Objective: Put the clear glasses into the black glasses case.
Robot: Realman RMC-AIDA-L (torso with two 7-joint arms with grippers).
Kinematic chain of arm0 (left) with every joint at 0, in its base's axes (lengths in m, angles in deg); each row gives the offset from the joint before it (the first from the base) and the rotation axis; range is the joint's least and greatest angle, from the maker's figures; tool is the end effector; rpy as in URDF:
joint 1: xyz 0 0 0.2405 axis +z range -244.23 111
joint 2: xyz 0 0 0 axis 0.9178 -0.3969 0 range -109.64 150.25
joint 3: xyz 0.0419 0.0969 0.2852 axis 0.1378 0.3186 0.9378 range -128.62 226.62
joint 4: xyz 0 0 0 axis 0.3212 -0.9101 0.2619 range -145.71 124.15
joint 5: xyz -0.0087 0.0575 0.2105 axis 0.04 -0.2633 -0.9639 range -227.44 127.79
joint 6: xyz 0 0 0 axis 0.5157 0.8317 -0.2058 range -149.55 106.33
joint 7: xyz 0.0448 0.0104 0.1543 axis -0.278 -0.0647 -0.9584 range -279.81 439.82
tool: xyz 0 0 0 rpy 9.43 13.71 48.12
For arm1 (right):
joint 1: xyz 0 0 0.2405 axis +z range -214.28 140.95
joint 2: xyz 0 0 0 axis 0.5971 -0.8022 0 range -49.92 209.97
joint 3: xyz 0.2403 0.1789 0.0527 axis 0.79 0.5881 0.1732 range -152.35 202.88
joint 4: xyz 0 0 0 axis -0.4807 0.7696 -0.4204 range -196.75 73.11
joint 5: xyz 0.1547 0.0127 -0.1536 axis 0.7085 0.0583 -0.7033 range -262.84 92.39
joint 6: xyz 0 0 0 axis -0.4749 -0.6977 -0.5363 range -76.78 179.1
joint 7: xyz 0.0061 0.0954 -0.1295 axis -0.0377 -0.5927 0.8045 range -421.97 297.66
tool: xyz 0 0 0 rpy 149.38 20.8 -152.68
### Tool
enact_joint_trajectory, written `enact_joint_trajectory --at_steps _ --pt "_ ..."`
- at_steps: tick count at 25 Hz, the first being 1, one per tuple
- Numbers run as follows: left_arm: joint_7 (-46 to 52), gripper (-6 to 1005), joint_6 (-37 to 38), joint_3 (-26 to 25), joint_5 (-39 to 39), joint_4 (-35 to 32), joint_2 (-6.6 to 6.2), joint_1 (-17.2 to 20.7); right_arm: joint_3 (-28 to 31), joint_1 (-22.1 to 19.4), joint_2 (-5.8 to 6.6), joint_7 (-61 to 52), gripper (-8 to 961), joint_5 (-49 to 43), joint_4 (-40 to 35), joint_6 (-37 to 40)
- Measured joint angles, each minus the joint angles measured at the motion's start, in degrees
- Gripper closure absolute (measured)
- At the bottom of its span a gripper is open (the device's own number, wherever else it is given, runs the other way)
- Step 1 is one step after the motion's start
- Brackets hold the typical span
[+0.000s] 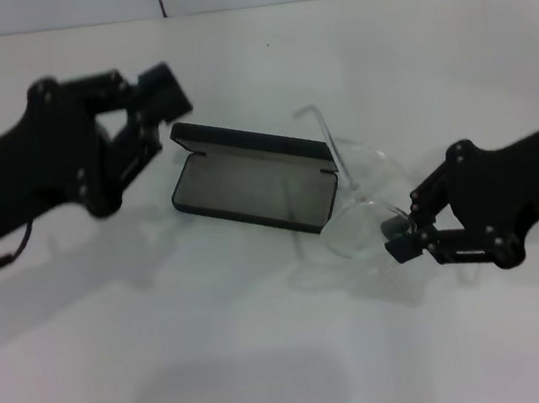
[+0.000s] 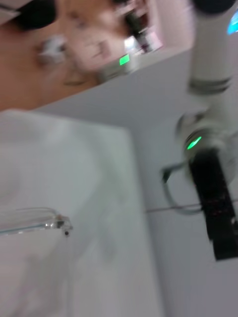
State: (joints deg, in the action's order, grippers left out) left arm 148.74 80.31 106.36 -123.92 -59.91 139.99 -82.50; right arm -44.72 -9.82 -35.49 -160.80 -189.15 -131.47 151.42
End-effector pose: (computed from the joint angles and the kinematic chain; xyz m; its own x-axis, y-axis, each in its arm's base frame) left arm -0.2494 0.3032 0.0141 0.5597 -0.0760 0.8252 0.2231 -0.9452 -0.2383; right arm 0.1994 0.3332 -0.0139 0.9518 -0.1146 -0.2844 -0.0972 -0.9925 0.0745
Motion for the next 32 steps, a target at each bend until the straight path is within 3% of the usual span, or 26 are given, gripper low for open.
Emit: enact_joint_trajectory --at_steps 4,7,8,12,24,32 --pt "0.6 774 -0.3 0.8 1.2 1.5 0.11 -4.3 1.8 0.2 0.12 8.0 840 6.4 9.1 3.1" --pt "0.5 931 -0.4 2.8 1.3 3.3 0.13 -7.3 1.6 0.6 -0.25 13.1 840 9.9 14.2 4.8" --pt "0.1 930 -0.5 4.5 1.4 5.2 0.13 -9.7 1.5 0.6 -0.35 14.1 840 10.8 15.3 5.1" --pt "-0.2 927 -1.2 6.6 1.4 7.9 0.19 -11.7 0.7 0.7 -0.42 16.5 840 15.0 17.9 6.4" --pt "-0.8 926 -2.0 10.8 3.5 14.4 0.55 -11.3 0.0 0.7 -0.50 18.1 840 21.8 19.2 7.4" --pt "-2.9 927 -2.0 17.0 6.8 16.9 0.63 -10.3 -0.1 0.7 -0.49 18.9 840 24.2 19.5 6.9"
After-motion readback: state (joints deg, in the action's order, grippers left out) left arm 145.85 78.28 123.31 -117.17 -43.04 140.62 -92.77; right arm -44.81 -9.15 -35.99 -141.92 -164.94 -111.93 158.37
